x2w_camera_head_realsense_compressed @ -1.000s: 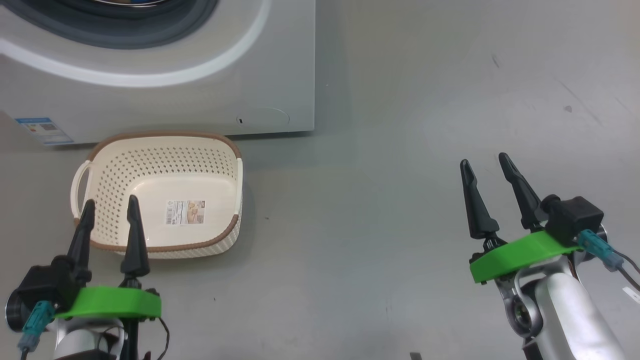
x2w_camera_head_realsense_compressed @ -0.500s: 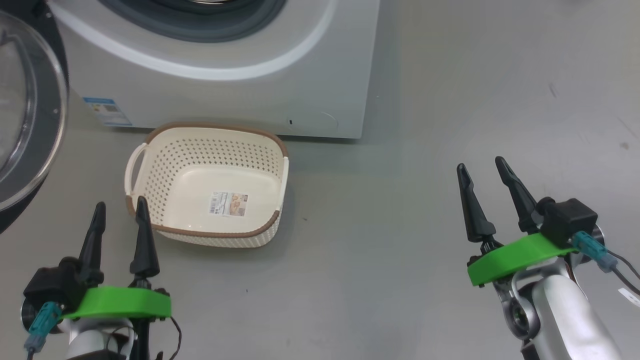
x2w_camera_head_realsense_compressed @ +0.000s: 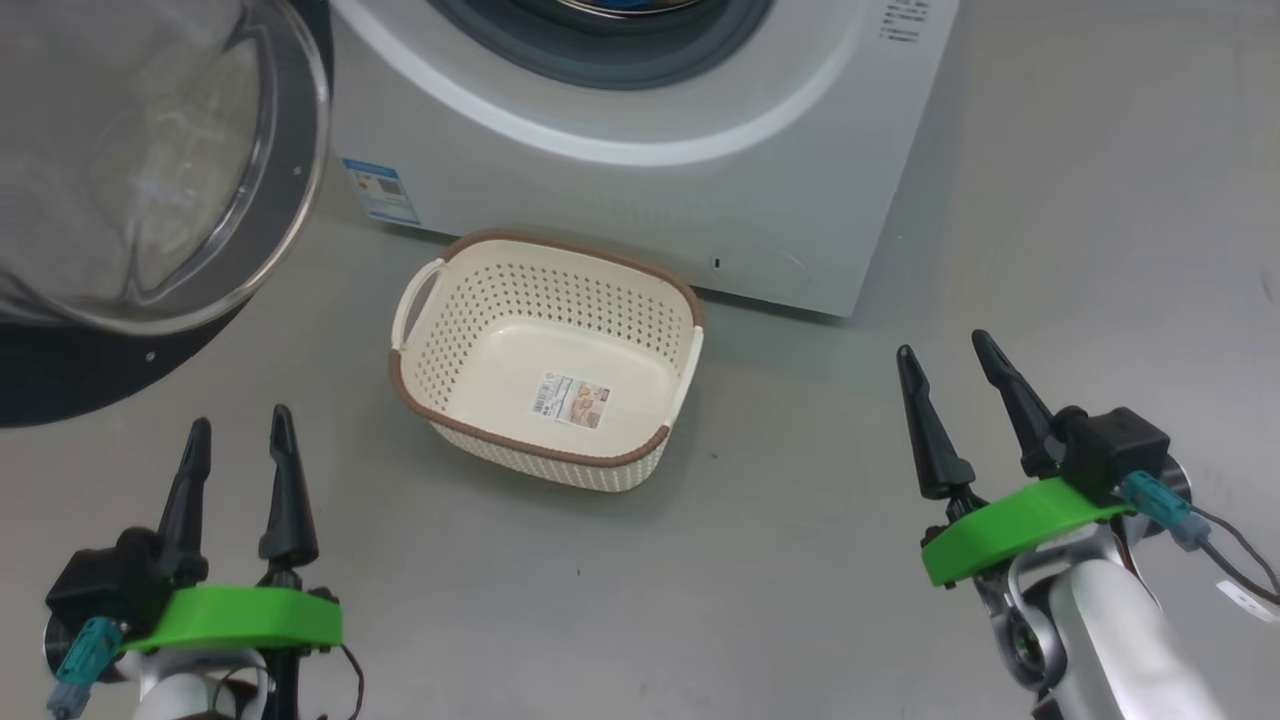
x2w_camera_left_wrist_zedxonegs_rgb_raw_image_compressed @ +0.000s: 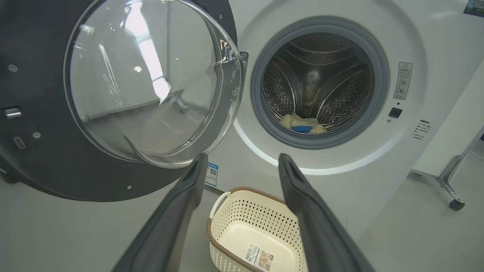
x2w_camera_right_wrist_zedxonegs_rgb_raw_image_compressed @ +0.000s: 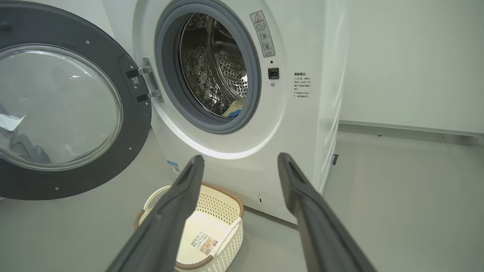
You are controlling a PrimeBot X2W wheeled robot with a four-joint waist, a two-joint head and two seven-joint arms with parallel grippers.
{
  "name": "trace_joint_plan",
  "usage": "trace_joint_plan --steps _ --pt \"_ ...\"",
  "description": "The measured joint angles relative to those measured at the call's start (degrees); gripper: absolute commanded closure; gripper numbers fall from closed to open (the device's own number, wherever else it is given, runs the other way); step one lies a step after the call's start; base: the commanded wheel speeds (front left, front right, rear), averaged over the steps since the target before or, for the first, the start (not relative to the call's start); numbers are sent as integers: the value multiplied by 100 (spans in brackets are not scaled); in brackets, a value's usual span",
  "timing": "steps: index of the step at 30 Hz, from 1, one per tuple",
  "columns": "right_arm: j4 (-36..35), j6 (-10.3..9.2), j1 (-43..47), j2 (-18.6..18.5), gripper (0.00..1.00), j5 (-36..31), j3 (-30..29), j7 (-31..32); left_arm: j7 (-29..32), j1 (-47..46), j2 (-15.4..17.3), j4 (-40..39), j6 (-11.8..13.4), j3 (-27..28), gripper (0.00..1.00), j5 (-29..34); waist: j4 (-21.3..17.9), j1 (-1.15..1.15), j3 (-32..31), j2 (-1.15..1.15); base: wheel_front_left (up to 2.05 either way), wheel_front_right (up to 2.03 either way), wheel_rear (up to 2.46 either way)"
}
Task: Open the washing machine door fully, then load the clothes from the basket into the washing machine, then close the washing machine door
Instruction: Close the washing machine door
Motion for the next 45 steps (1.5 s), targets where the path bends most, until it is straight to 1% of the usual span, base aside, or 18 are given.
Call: trace_joint_plan --steps 6,17,45 --pt "15 0 1 -1 0 -3 134 0 0 110 -19 8 0 34 0 0 408 0 -21 0 0 0 0" --pt "57 0 0 -2 0 -53 287 0 0 112 -48 22 -1 47 0 -1 1043 0 17 0 0 0 0" --pt "183 0 3 -2 0 -53 442 0 0 237 -71 93 -1 43 0 -24 1589 0 -145 0 0 0 0"
